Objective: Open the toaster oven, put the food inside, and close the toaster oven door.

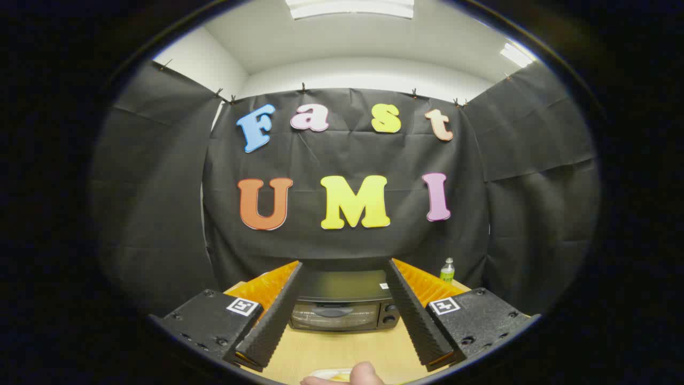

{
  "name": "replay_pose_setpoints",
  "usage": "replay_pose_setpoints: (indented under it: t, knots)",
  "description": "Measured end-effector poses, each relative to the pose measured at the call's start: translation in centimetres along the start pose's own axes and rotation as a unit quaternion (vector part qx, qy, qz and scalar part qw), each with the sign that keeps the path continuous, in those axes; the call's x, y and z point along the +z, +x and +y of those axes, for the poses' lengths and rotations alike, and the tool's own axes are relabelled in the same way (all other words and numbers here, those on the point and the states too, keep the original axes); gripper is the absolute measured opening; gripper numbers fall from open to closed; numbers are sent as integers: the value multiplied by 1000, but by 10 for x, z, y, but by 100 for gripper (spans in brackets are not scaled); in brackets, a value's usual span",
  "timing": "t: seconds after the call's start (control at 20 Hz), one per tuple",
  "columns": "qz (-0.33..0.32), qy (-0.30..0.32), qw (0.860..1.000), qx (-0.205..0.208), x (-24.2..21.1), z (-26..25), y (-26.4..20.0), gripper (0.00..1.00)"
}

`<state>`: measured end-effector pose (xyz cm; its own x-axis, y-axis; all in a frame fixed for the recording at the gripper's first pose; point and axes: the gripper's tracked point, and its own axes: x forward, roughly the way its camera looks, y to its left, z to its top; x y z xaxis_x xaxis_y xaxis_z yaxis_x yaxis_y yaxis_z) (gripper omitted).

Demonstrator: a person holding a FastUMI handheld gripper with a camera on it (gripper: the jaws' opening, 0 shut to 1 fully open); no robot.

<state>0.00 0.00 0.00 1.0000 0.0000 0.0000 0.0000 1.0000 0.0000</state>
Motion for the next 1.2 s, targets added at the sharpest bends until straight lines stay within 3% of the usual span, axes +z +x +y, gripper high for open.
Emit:
replay_pose_setpoints:
  t: [0.25,0.6,1.2]
  knots:
    - [15,-13,1000,12,-8,10,4,100]
    - [3,-17,1000,4,3,11,-7,100]
    - [9,-13,1000,-5,-16,3,-8,100]
